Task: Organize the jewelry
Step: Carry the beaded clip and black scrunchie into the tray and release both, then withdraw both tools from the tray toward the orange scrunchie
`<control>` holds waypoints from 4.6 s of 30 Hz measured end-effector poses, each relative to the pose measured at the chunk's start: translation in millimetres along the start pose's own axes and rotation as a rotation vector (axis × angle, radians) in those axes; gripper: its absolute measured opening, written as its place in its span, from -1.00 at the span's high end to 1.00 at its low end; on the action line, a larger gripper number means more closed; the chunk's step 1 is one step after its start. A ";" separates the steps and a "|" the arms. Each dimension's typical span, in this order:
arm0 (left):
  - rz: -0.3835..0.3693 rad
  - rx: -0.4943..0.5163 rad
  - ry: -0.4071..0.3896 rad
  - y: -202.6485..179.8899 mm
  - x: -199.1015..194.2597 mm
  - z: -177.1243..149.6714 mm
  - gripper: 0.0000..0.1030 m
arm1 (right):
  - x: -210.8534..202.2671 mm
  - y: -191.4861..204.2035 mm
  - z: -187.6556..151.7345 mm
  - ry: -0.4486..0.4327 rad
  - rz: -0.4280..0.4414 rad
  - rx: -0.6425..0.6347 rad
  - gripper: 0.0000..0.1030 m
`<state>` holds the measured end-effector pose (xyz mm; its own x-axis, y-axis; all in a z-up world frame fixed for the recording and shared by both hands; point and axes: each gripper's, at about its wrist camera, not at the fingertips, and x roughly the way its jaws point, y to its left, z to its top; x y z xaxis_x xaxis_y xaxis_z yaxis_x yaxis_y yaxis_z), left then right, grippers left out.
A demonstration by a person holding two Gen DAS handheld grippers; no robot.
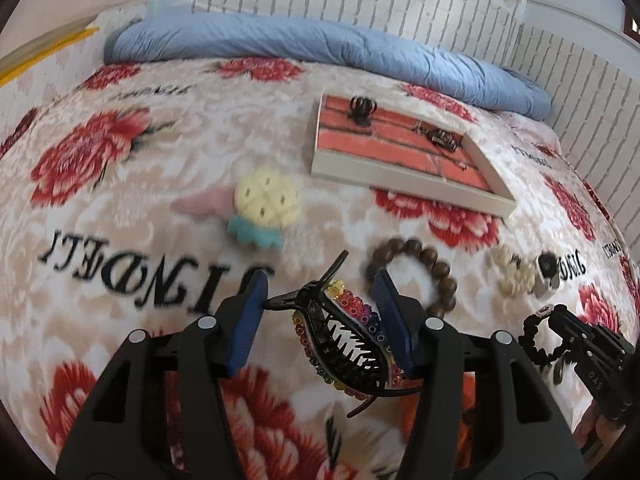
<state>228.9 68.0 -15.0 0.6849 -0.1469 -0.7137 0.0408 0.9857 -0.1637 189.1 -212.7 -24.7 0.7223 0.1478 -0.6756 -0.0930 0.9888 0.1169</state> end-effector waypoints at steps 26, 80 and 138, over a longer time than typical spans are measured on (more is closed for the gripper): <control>0.079 0.092 -0.017 -64.2 167.5 199.7 -0.04 | 163.7 -37.8 232.3 -0.088 -0.131 0.037 0.78; 0.143 0.236 -0.081 -92.2 94.9 217.7 -0.90 | 133.5 -75.4 258.2 0.012 -0.146 0.028 -0.72; -0.045 0.116 -0.120 -67.2 -29.2 -74.2 -0.90 | -48.9 -66.0 -52.8 -0.141 -0.180 0.028 -0.74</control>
<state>152.2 -0.1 -33.7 0.7622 -0.1868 -0.6199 0.1520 0.9823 -0.1090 123.7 -284.0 -37.8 0.8143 -0.0370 -0.5793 0.0636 0.9977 0.0256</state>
